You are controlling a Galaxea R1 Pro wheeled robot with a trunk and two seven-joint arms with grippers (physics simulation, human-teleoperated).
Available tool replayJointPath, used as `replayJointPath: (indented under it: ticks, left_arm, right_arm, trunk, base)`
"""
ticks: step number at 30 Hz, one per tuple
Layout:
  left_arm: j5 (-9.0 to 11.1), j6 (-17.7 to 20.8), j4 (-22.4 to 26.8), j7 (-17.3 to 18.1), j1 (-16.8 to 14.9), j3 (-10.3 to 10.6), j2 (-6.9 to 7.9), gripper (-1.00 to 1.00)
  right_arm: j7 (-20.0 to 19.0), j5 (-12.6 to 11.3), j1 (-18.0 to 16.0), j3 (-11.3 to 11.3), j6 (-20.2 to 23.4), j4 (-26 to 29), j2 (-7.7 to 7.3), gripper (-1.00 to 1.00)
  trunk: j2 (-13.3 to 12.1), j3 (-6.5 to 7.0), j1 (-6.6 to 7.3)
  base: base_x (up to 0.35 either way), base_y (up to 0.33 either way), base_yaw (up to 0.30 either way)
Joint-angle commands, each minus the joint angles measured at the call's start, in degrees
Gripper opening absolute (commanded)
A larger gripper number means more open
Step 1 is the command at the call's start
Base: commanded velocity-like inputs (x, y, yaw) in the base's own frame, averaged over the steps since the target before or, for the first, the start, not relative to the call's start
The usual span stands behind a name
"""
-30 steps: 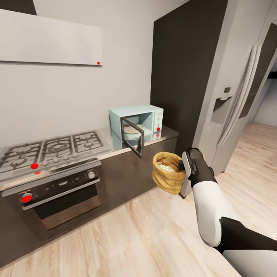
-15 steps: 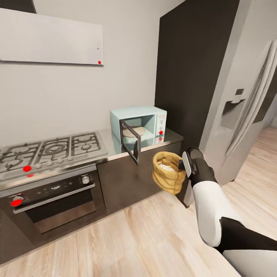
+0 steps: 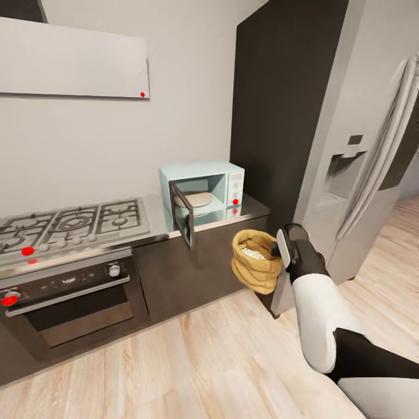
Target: In the kitchen, take the popcorn bag from the countertop, put it into the microwave, and heat it until the popcorn is cooked so the cooked popcorn ends up inside the bag.
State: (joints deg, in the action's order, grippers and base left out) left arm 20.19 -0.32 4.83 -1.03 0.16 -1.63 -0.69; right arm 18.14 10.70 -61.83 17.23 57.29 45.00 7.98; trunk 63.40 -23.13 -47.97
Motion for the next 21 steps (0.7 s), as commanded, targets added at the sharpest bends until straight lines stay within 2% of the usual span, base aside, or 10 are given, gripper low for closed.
replayJointPath:
  ticks: [1,11,18,21]
  left_arm:
    - [0.2,0.0,0.1,-0.1,0.0,-0.1,-0.01,1.00]
    - [0.3,0.0,0.1,-0.1,0.0,-0.3,-0.01,1.00]
    - [0.5,0.0,0.2,-0.1,0.0,-0.6,0.06,1.00]
    - [0.6,0.0,0.2,-0.1,0.0,-0.6,0.08,1.00]
  right_arm:
    - [-0.2,0.2,0.0,0.2,0.2,0.0,-0.21,-1.00]
    - [-0.2,0.3,0.0,0.2,0.3,0.1,-0.59,-1.00]
    - [-0.2,0.1,0.0,0.1,0.2,0.0,-0.48,-1.00]
    - [-0.2,0.0,0.0,0.1,0.2,-0.2,-0.38,-1.00]
  trunk:
    - [0.0,-0.06,0.00]
    - [0.0,-0.06,0.00]
    - [0.0,-0.06,0.00]
    - [0.0,-0.06,0.00]
  base:
    - [0.000,-0.333,0.000]
    - [0.000,-0.332,0.016]
    - [0.000,-0.323,0.246]
    - [0.000,-0.088,0.269]
